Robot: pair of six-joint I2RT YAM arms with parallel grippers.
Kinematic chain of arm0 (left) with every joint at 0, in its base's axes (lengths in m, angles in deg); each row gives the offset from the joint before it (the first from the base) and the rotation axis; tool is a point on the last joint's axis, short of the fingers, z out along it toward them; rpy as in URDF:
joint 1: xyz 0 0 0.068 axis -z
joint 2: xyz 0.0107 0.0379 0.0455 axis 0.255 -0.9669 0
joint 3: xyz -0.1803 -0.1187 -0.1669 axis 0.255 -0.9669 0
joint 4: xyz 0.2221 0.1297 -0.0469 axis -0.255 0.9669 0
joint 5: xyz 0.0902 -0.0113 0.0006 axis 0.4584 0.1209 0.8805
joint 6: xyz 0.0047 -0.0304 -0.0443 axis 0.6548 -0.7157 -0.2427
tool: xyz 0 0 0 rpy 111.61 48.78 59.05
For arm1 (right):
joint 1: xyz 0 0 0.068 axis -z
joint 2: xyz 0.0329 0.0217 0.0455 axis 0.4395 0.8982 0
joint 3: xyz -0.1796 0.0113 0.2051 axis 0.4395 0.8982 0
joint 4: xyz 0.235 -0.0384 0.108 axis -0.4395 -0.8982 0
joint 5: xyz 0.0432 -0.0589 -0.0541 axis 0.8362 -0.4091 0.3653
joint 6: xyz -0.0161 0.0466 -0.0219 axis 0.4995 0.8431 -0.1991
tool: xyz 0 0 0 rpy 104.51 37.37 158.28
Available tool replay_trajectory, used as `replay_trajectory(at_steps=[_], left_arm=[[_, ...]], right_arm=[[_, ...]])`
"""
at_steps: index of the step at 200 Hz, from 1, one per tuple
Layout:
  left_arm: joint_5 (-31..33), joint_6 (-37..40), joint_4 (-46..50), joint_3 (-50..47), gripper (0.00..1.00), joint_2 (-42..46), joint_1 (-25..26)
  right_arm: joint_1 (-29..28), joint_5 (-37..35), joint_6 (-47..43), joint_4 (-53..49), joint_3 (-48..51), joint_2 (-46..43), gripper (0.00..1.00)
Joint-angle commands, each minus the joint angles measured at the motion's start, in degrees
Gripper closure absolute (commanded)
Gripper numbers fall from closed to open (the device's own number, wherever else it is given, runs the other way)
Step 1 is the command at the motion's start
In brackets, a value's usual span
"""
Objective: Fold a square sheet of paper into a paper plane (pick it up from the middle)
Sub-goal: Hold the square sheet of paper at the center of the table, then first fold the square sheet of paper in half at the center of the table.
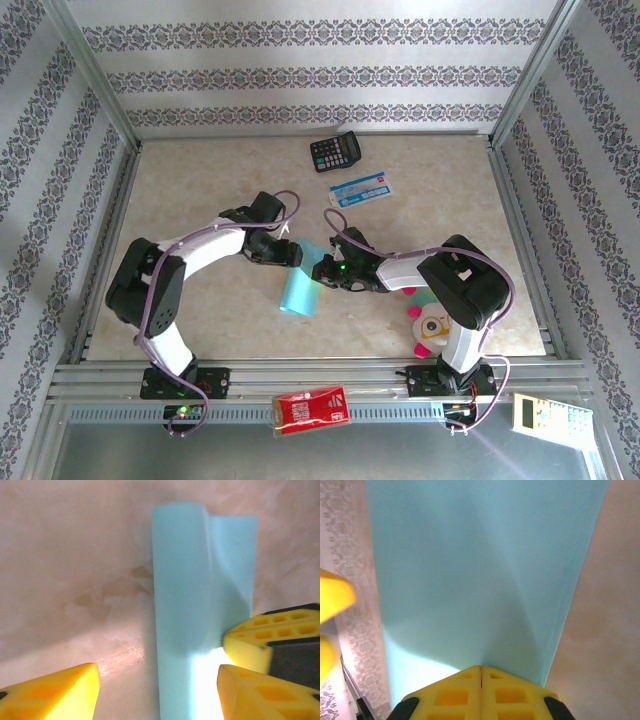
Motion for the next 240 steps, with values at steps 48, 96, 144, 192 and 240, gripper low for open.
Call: replay_trajectory(at_steps=[48, 96, 144, 192, 240], left_arm=[[-13.51, -13.23, -10.28, -4.94, 0.71, 6.48, 2.25], [-13.75, -13.61, -8.77, -3.29, 0.82, -0.17, 2.68], [-10.79, -11.88, -8.00, -3.27, 0.82, -3.52, 2.43], [-9.93, -10.67, -8.19, -3.94, 0.82, -5.68, 0.95], [-9.73, -9.66, -8.17, -4.29, 0.83, -7.39, -0.71]], right_arm=[[-0.36, -5.86, -0.77, -9.39, 3.24, 4.75, 1.00], [-0.41, -6.10, -0.43, -8.88, 3.68, 4.80, 1.00], [-0.55, -5.95, -0.43, -8.66, 3.77, 5.26, 1.00], [-0.51, -6.12, -0.48, -8.66, 4.10, 5.35, 1.00], [-0.48, -6.13, -0.39, -8.66, 4.21, 5.60, 1.00]])
